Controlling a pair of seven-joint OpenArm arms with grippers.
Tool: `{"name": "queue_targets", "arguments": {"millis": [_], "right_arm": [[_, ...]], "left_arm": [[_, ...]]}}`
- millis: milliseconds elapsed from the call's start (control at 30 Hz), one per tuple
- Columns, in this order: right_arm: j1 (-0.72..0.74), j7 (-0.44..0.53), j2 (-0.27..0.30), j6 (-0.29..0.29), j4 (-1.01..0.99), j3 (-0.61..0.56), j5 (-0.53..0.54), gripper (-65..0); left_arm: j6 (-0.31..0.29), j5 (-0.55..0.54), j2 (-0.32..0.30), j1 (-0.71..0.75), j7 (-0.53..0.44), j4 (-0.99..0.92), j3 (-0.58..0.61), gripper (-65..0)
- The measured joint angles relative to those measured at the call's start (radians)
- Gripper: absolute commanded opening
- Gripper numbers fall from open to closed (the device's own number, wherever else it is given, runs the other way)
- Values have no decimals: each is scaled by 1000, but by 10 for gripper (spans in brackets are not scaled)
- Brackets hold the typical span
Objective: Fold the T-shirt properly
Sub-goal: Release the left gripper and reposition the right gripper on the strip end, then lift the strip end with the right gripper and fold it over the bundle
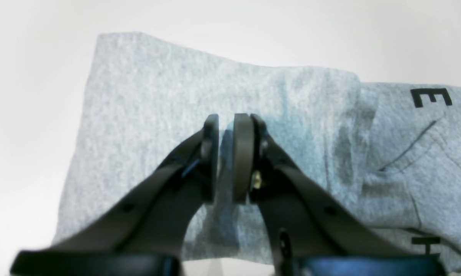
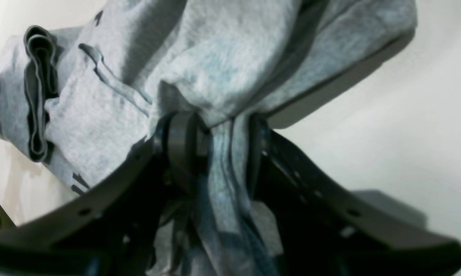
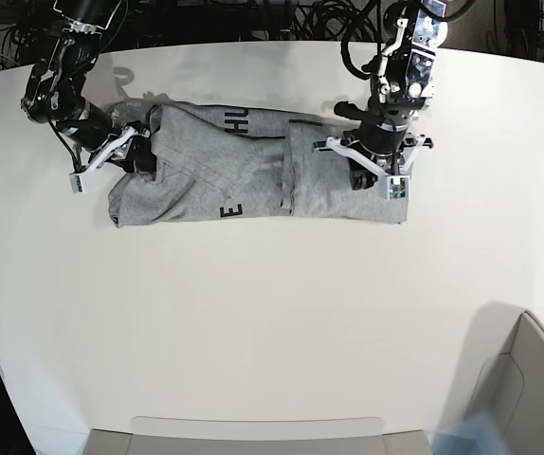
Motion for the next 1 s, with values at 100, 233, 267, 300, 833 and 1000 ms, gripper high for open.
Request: {"name": "queue_targets", "arguments": {"millis": [100,233,267,300,833,1000], "right_arm": [[26,1,-6,0,1,-23,-53,-452],[32,2,-13,0,1,-29,-71,-530],[31,0,-10,0,1,-29,-77,-569],[35,-8,-8,0,0,-33,-82,-614],[78,-22,188,11,50,-34,-358,-650],[69,-26,167,11,219,-46,-468,-650]], "left_arm": [[0,-2,0,0,0,0,0,-585],[0,-2,0,2,-1,0,0,-585],[0,-1,0,7,-1,0,0,-585],[0,-2,0,12,0,0,0,-585],[0,-3,-2,19,1,0,0,-585],[0,-3,-2,19,0,0,0,-585]]}}
